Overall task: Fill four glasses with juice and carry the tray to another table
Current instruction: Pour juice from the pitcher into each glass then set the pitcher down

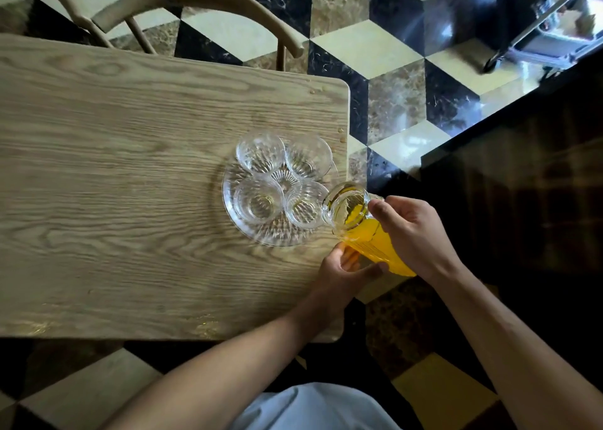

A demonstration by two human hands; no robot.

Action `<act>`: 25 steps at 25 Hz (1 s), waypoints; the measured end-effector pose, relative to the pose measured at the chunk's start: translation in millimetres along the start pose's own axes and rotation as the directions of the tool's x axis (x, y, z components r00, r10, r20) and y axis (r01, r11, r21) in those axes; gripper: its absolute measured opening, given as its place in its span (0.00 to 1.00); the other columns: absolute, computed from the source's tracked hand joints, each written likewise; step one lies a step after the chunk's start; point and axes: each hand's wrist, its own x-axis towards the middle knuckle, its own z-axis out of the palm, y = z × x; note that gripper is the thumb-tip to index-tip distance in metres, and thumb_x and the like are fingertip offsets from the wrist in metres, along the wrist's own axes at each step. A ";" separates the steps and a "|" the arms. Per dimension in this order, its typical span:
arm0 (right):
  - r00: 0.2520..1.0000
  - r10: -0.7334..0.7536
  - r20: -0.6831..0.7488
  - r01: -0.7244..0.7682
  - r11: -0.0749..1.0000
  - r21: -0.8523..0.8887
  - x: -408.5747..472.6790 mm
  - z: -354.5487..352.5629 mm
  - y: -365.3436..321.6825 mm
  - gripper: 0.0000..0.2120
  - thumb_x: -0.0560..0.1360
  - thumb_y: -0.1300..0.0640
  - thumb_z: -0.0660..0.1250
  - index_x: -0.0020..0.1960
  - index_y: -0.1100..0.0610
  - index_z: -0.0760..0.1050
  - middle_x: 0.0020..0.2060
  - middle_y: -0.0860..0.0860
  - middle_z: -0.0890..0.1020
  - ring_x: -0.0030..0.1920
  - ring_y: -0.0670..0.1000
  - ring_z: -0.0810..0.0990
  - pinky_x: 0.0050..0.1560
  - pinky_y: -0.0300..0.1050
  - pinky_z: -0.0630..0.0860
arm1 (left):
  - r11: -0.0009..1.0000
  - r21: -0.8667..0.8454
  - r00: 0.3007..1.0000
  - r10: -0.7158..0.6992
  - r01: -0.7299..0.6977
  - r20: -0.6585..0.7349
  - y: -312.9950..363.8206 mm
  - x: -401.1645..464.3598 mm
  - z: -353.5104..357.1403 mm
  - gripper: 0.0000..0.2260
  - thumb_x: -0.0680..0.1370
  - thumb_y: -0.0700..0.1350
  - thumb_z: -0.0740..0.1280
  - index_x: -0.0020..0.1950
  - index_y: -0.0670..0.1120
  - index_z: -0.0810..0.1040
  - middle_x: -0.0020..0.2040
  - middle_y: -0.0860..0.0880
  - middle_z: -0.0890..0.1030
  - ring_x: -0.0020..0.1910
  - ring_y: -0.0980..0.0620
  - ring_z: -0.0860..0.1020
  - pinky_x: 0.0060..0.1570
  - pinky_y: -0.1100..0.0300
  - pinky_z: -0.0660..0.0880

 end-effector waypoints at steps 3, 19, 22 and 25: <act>1.000 -0.009 -0.006 0.009 0.997 -0.074 6.5 2.6 -5.3 0.25 0.80 0.47 0.66 0.32 0.63 0.66 0.26 0.50 0.65 0.28 0.47 0.62 0.30 0.45 0.59 | 0.998 -0.061 1.000 -0.007 0.007 0.004 -0.5 4.5 -1.2 0.26 0.74 0.37 0.77 0.71 0.44 0.74 0.65 0.49 0.84 0.66 0.53 0.82 0.65 0.57 0.78; 0.998 0.065 0.017 -0.057 0.946 -0.319 17.4 17.4 -22.6 0.24 0.80 0.47 0.63 0.33 0.64 0.72 0.24 0.52 0.72 0.26 0.52 0.69 0.30 0.47 0.66 | 0.997 -0.076 0.996 0.022 -0.029 -0.088 -2.1 3.8 14.3 0.17 0.64 0.57 0.78 0.40 0.48 0.77 0.28 0.59 0.76 0.28 0.62 0.68 0.31 0.70 0.66; 0.997 0.079 0.011 -0.071 0.935 -0.347 17.7 18.2 -22.5 0.25 0.80 0.47 0.63 0.34 0.65 0.72 0.25 0.55 0.73 0.27 0.53 0.70 0.30 0.48 0.66 | 0.999 -0.047 0.995 0.021 -0.026 -0.098 -5.5 4.2 15.0 0.18 0.67 0.57 0.81 0.37 0.48 0.77 0.30 0.56 0.76 0.30 0.59 0.69 0.32 0.68 0.67; 0.997 0.075 0.022 -0.061 0.919 -0.388 18.1 18.2 -21.1 0.25 0.81 0.46 0.62 0.33 0.64 0.71 0.25 0.55 0.74 0.27 0.53 0.70 0.30 0.47 0.67 | 0.998 -0.062 0.994 -0.004 -0.003 -0.108 -10.3 6.3 16.2 0.27 0.57 0.70 0.81 0.36 0.50 0.80 0.35 0.50 0.76 0.41 0.50 0.71 0.45 0.56 0.72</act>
